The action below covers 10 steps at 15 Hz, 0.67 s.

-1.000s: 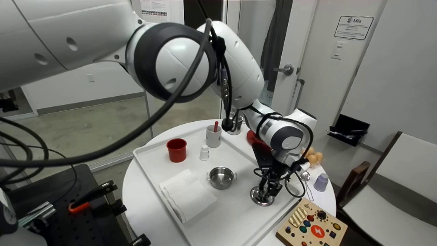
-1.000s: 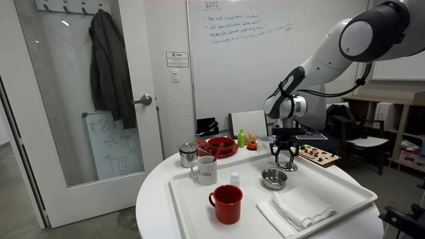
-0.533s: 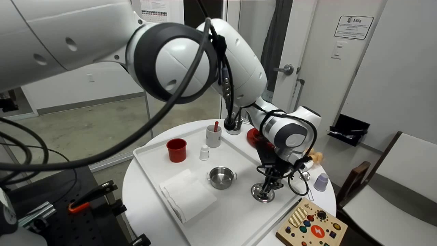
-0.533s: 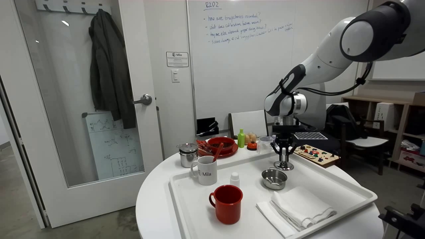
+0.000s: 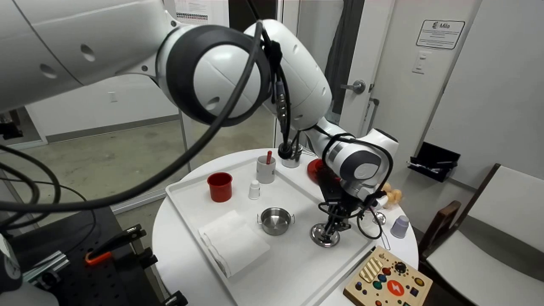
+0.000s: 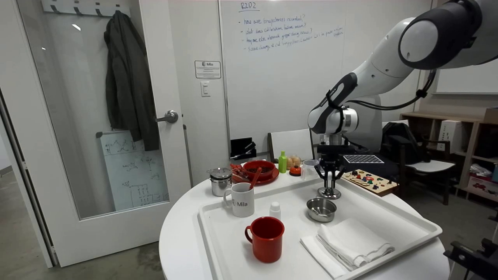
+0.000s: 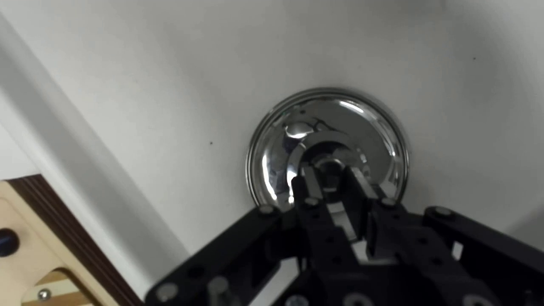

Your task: Pick up the small silver lid from the table and put it on the silver pot.

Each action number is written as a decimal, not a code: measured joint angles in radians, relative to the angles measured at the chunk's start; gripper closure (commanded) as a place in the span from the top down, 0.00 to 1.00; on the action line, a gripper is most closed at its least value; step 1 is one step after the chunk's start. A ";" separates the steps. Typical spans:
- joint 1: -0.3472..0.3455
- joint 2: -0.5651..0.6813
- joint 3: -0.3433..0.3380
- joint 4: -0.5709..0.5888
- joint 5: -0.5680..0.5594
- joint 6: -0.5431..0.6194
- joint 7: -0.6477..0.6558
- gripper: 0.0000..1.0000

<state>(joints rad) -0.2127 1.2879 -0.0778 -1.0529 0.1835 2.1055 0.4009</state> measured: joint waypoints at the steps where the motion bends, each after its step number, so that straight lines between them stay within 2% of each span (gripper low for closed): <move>1: 0.003 -0.014 0.003 -0.011 0.000 0.000 -0.005 0.05; 5: 0.028 -0.104 0.010 -0.095 -0.007 -0.003 -0.038 0.05; 10: 0.073 -0.236 0.032 -0.234 -0.015 -0.054 -0.139 0.05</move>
<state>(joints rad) -0.1399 1.0520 -0.0454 -1.2872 0.1687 2.0514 0.2618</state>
